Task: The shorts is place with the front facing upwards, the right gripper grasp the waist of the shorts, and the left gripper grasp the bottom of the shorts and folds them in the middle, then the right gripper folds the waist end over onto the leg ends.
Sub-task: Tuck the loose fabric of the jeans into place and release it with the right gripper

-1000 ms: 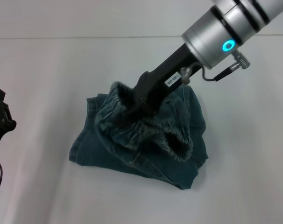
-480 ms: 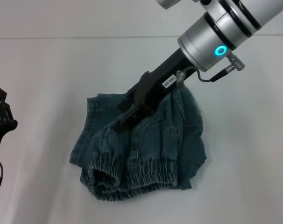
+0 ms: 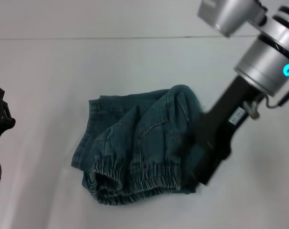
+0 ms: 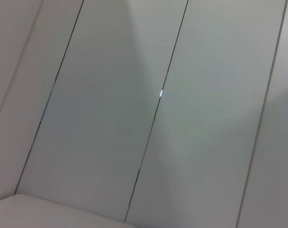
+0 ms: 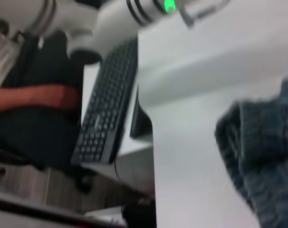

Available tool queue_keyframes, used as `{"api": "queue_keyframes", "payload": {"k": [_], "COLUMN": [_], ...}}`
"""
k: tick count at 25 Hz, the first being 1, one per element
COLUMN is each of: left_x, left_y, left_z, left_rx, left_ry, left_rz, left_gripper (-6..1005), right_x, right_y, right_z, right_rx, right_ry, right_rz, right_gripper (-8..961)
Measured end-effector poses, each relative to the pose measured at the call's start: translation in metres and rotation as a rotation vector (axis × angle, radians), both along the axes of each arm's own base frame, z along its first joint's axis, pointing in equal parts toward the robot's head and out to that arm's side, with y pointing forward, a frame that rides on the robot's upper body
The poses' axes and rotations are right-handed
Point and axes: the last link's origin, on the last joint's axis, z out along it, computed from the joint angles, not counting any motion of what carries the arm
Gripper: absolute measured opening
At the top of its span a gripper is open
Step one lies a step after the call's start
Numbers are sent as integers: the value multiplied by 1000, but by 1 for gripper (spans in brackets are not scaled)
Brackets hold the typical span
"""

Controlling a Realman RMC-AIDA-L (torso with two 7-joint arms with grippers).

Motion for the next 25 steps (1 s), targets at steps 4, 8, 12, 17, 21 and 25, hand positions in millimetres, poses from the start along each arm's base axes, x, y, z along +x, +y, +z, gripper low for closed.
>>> {"api": "queue_keyframes", "payload": {"k": [4,8,12,17,21,25], "left_x": [2,4,4,3,2,1], "left_y": [6,9,11,11,11,9], "left_z": [-1,-1,-2,-3,-3,-2], "left_rx": [-10,-11,-15,-23,-25,-19], "left_ry": [1,2,3,8,9,11], "left_rz": [-2,-11,-8,1,6,7], "left_gripper": [8,8,8,7,7,7], "right_x": [18,24,29,37,44,50], "right_y": [-9,-16,-22,-22,-23,-23], "right_z": [-10,-21,-28,-39,-49,-56], "right_rx": [-18,-40,-67,-50,-37,-21], "right_ry": [-83,-129,-160,-162,-158,-149], "right_rz": [-17,-14,-27,-54,-73,-84], "right_gripper": [944,945,944,944,943,943]}}
